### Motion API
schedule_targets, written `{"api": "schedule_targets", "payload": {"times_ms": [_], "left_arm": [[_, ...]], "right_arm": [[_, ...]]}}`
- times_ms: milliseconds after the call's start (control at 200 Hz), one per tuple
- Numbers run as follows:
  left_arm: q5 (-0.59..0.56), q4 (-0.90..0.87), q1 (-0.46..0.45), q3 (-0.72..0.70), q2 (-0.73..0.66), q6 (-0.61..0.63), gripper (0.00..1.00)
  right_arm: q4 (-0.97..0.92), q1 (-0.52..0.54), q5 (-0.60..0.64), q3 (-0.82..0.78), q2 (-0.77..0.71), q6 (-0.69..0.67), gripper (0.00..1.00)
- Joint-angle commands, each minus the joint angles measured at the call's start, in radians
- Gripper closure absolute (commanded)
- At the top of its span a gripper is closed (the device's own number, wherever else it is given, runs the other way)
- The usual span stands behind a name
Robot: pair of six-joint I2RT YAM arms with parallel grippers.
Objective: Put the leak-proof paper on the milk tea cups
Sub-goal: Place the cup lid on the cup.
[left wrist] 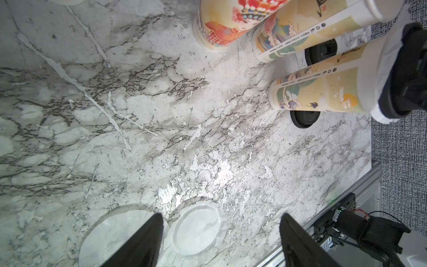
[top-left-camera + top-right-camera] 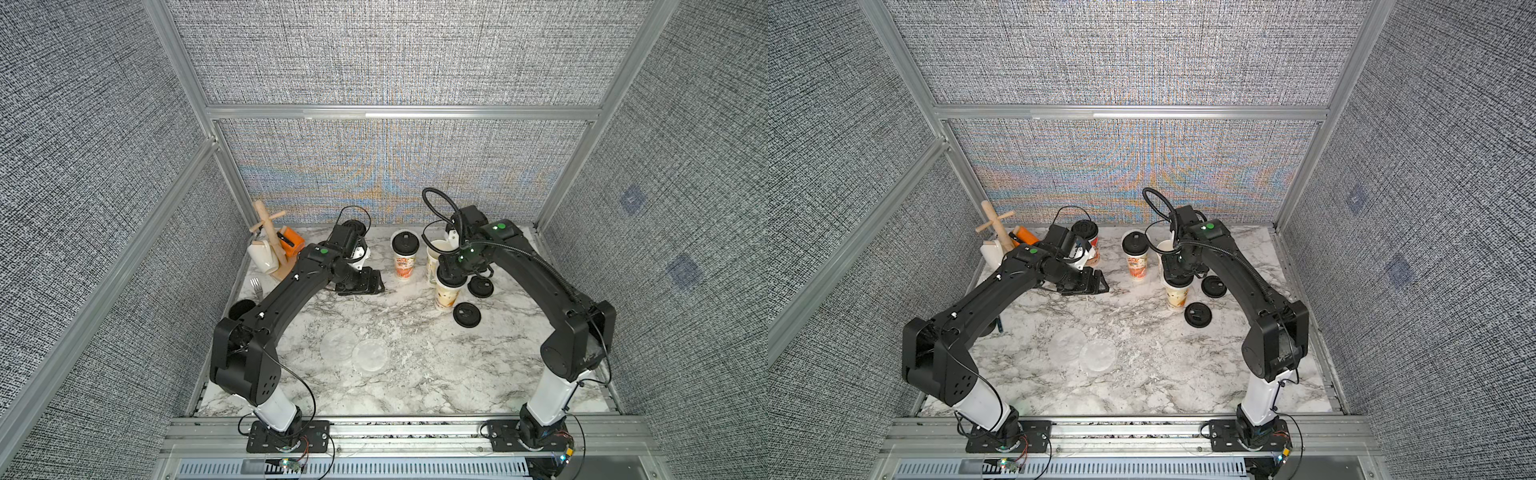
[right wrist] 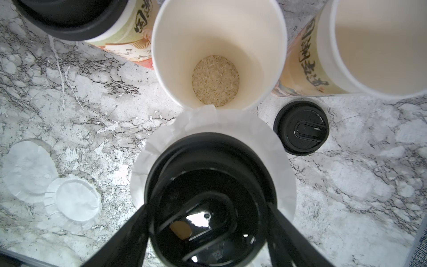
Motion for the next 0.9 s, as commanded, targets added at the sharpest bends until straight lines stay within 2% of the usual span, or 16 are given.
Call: {"api": "schedule_targets", "payload": {"times_ms": [0, 355, 896], "left_arm": [[-0.009, -0.009, 0.001, 0.008, -0.003, 0.013, 0.19], [-0.006, -0.012, 0.002, 0.015, 0.000, 0.014, 0.19], [-0.006, -0.015, 0.001, 0.020, 0.001, 0.016, 0.19]], "right_arm": [[-0.004, 0.000, 0.016, 0.017, 0.002, -0.004, 0.21], [-0.022, 0.000, 0.026, 0.050, 0.002, -0.002, 0.16], [0.004, 0.002, -0.003, 0.026, 0.001, 0.005, 0.17]]}}
